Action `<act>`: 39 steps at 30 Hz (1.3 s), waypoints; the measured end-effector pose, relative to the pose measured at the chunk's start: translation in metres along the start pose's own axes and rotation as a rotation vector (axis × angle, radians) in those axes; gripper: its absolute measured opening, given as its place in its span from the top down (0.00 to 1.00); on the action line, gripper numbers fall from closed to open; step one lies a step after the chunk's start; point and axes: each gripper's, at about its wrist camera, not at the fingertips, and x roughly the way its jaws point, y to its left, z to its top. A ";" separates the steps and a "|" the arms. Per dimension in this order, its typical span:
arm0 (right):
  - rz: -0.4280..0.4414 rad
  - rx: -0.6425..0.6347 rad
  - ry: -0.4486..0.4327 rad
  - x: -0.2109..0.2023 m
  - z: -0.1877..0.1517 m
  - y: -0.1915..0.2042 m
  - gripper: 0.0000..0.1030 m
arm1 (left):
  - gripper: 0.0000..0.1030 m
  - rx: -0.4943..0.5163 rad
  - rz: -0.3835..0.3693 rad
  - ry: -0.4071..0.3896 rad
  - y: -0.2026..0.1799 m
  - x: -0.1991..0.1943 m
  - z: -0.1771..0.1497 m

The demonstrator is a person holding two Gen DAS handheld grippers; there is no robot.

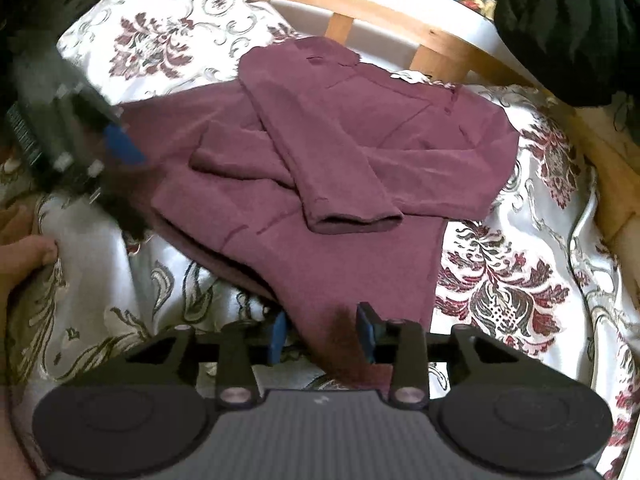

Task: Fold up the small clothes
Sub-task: 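Lift the hem with both grippers and fold it toward the collar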

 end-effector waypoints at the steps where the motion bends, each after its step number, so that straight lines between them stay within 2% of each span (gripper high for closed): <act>1: 0.001 0.015 -0.002 -0.001 0.000 -0.002 0.56 | 0.18 0.011 -0.012 0.014 -0.002 -0.001 -0.003; 3: 0.003 0.040 -0.003 -0.001 0.000 -0.007 0.51 | 0.18 0.003 -0.046 0.006 -0.005 -0.011 -0.013; 6: 0.008 0.059 0.002 0.001 0.001 -0.010 0.49 | 0.16 -0.055 -0.085 -0.012 -0.004 -0.027 -0.020; 9: 0.013 0.074 0.010 0.004 0.002 -0.011 0.50 | 0.12 -0.073 -0.027 -0.042 -0.007 -0.037 -0.025; 10: 0.026 0.090 0.007 0.005 0.003 -0.012 0.52 | 0.10 -0.049 -0.007 -0.070 -0.012 -0.038 -0.025; 11: 0.044 0.111 -0.003 0.005 0.004 -0.014 0.67 | 0.08 -0.025 0.007 -0.093 -0.015 -0.041 -0.024; 12: 0.067 0.131 -0.012 0.004 0.004 -0.015 0.87 | 0.07 0.002 0.021 -0.115 -0.020 -0.040 -0.022; 15: 0.099 0.182 -0.041 0.000 0.006 -0.021 0.89 | 0.04 0.130 0.076 -0.144 -0.039 -0.031 -0.017; 17: 0.114 0.212 -0.056 -0.001 0.006 -0.025 0.89 | 0.05 0.227 0.147 -0.121 -0.052 -0.015 -0.012; 20: 0.133 0.253 -0.063 -0.002 0.006 -0.032 0.89 | 0.13 0.293 0.254 -0.079 -0.061 0.008 -0.009; 23: 0.137 0.275 -0.087 -0.005 0.005 -0.035 0.91 | 0.23 0.240 0.321 -0.061 -0.056 0.022 -0.004; 26: 0.117 0.268 -0.122 -0.012 0.006 -0.034 0.93 | 0.38 0.171 0.356 -0.099 -0.048 0.018 -0.001; 27: 0.107 0.263 -0.130 -0.014 0.007 -0.032 0.93 | 0.45 0.161 0.375 -0.112 -0.047 0.015 -0.002; 28: 0.093 0.259 -0.137 -0.016 0.007 -0.032 0.93 | 0.55 0.160 0.396 -0.123 -0.047 0.011 -0.002; 30: 0.068 0.250 -0.145 -0.017 0.008 -0.031 0.93 | 0.62 0.175 0.465 -0.139 -0.045 0.003 -0.005; 33: 0.056 0.236 -0.151 -0.018 0.009 -0.029 0.93 | 0.64 0.154 0.531 -0.148 -0.036 -0.009 -0.010; 39: 0.025 0.182 -0.135 -0.014 0.008 -0.022 0.93 | 0.66 0.067 0.636 -0.103 -0.010 -0.023 -0.030</act>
